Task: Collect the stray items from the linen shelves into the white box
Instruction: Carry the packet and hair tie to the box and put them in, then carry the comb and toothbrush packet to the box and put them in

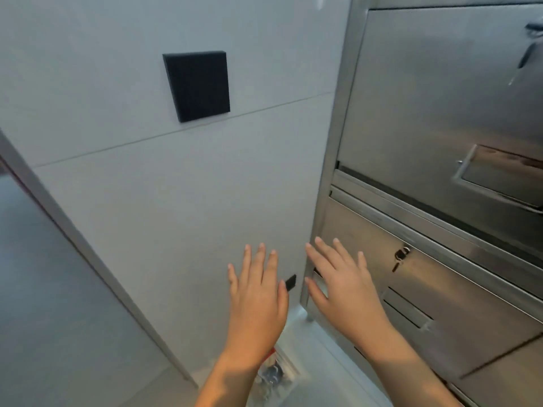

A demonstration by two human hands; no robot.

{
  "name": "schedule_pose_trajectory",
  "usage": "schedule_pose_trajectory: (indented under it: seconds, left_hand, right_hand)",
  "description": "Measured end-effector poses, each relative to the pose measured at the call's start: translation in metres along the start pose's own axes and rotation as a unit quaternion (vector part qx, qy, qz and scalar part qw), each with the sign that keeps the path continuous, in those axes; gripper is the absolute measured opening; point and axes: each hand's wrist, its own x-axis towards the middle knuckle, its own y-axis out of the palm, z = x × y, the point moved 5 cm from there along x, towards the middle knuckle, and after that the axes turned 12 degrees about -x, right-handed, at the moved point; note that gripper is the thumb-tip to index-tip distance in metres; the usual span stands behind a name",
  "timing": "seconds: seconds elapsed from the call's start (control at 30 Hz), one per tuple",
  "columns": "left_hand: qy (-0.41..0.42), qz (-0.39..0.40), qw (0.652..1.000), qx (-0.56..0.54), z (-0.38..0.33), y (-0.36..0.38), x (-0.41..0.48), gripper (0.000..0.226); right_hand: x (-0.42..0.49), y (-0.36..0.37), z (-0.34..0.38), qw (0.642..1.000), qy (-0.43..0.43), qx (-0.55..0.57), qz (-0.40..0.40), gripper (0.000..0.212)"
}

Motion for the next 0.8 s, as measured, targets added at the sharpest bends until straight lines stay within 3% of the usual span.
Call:
schedule_pose_trajectory:
  seconds: [0.13, 0.47, 0.63, 0.8]
  left_hand:
    - [0.063, 0.024, 0.997, -0.036, -0.04, 0.008, 0.004, 0.037]
    - [0.24, 0.051, 0.956, -0.16, -0.192, 0.033, -0.014, 0.047]
    - [0.302, 0.091, 0.929, -0.193, -0.282, 0.048, -0.068, 0.043]
    - [0.355, 0.115, 0.899, -0.228, -0.374, 0.055, -0.14, 0.046]
  right_hand:
    - [-0.029, -0.021, -0.029, 0.997, 0.064, -0.026, -0.015, 0.056]
    - [-0.142, -0.09, -0.136, 0.963, 0.25, -0.1, -0.014, 0.058]
    - [-0.233, -0.132, -0.177, 0.936, 0.329, -0.117, -0.05, 0.057]
    - [-0.339, -0.16, -0.223, 0.912, 0.393, -0.114, -0.011, 0.058]
